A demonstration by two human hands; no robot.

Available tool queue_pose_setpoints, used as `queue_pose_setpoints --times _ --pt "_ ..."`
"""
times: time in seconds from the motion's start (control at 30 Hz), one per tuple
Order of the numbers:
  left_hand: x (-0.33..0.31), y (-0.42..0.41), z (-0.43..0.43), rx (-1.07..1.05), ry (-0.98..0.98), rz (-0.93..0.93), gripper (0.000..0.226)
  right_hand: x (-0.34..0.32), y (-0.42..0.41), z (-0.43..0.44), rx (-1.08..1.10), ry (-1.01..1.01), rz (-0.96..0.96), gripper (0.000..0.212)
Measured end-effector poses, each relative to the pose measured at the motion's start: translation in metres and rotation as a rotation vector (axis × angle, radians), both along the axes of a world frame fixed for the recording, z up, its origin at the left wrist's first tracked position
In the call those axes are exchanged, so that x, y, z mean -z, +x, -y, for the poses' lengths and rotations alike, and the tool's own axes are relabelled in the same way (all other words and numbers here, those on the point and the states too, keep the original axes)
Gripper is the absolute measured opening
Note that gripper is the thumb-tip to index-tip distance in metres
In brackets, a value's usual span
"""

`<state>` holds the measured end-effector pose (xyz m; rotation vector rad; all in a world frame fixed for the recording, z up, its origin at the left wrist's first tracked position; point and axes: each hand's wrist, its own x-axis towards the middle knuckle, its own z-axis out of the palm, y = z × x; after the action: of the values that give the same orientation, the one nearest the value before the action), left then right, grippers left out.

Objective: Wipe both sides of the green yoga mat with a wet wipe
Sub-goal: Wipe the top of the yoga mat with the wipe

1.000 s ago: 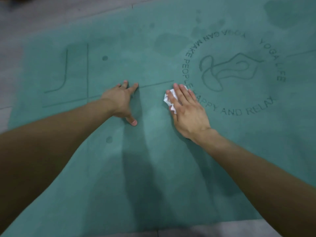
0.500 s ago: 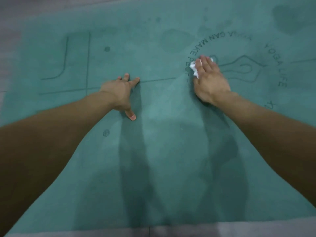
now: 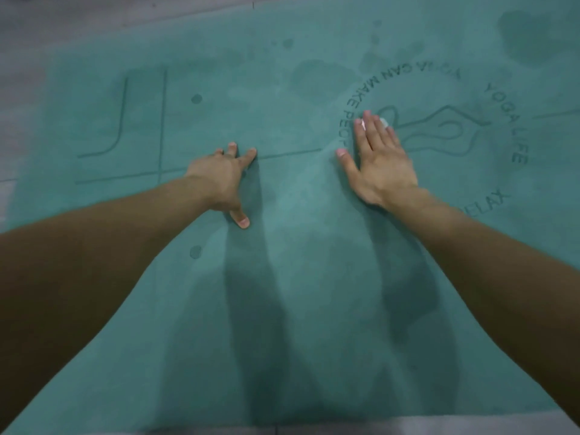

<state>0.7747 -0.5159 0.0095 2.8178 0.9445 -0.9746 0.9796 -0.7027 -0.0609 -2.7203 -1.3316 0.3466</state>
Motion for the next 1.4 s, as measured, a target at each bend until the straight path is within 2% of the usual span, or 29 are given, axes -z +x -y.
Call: queue_pose_setpoints --times 0.07,0.17,0.23,0.27,0.37,0.43,0.5,0.6,0.63,0.67,0.73,0.8,0.87,0.93,1.03,1.1,1.13,1.2,1.27,1.3,1.33,1.4 --pt "0.0 0.001 -0.001 0.01 0.008 0.012 0.165 -0.002 -0.024 -0.002 -0.053 0.031 -0.029 0.088" --pt "0.003 -0.005 -0.003 0.0 0.008 0.024 0.166 0.005 -0.118 0.003 -0.589 0.124 -0.089 0.082" --pt "0.004 -0.007 -0.004 0.0 0.007 0.033 0.167 0.006 -0.125 0.001 -0.761 0.114 -0.054 0.076" --pt "0.005 -0.006 -0.005 0.001 0.006 0.034 0.166 0.007 -0.107 -0.006 -0.692 0.118 -0.037 0.073" --pt "0.002 -0.004 -0.004 -0.002 0.009 0.04 0.166 -0.002 -0.021 -0.026 -0.186 0.039 0.017 0.074" --pt "0.001 -0.004 -0.004 0.002 0.011 0.05 0.166 -0.005 0.004 -0.029 -0.039 0.012 0.023 0.078" --pt "0.001 -0.006 -0.004 0.004 0.018 0.056 0.166 -0.002 -0.036 -0.033 -0.18 0.072 -0.036 0.08" --pt "0.003 -0.01 -0.005 0.001 0.019 0.057 0.165 0.013 -0.126 -0.021 -0.666 0.112 -0.065 0.075" --pt "0.003 -0.01 -0.005 0.001 0.02 0.055 0.165 0.013 -0.129 -0.019 -0.724 0.107 -0.028 0.073" --pt "0.004 -0.01 -0.005 0.002 0.023 0.051 0.165 0.009 -0.114 -0.02 -0.685 0.118 -0.013 0.072" --pt "0.004 -0.009 -0.005 0.009 0.028 0.053 0.165 0.002 -0.054 -0.018 -0.373 0.088 -0.01 0.074" --pt "0.003 -0.008 -0.005 0.014 0.031 0.062 0.165 -0.005 0.01 -0.003 -0.053 -0.028 0.058 0.077" --pt "0.003 -0.008 -0.005 0.018 0.026 0.069 0.166 -0.009 0.024 0.012 0.075 -0.032 0.047 0.08" --pt "0.003 -0.009 -0.005 0.011 0.018 0.07 0.166 -0.005 -0.033 0.013 -0.056 0.045 0.002 0.082" --pt "0.005 -0.01 -0.007 0.001 0.016 0.073 0.163 0.004 -0.156 0.028 -0.586 0.109 -0.085 0.079" --pt "0.007 -0.01 -0.007 0.002 0.013 0.07 0.162 0.005 -0.168 0.036 -0.723 0.107 -0.069 0.075" --pt "0.007 -0.009 -0.007 -0.001 0.01 0.072 0.163 0.005 -0.145 0.035 -0.666 0.127 -0.07 0.072" --pt "0.006 -0.011 -0.006 -0.014 0.006 0.079 0.164 0.0 -0.073 0.033 -0.355 0.113 -0.038 0.072" --pt "0.007 -0.014 -0.007 -0.035 0.007 0.083 0.164 -0.005 0.007 0.044 -0.006 -0.004 0.016 0.078" --pt "0.007 -0.015 -0.007 -0.046 0.001 0.085 0.163 -0.009 0.035 0.05 0.093 -0.046 0.035 0.082" --pt "0.008 -0.015 -0.008 -0.053 -0.009 0.09 0.163 -0.01 0.046 0.054 0.142 -0.056 0.03 0.086" --pt "0.012 -0.015 -0.009 -0.071 -0.026 0.11 0.165 -0.008 0.014 0.052 0.093 0.007 -0.006 0.089"
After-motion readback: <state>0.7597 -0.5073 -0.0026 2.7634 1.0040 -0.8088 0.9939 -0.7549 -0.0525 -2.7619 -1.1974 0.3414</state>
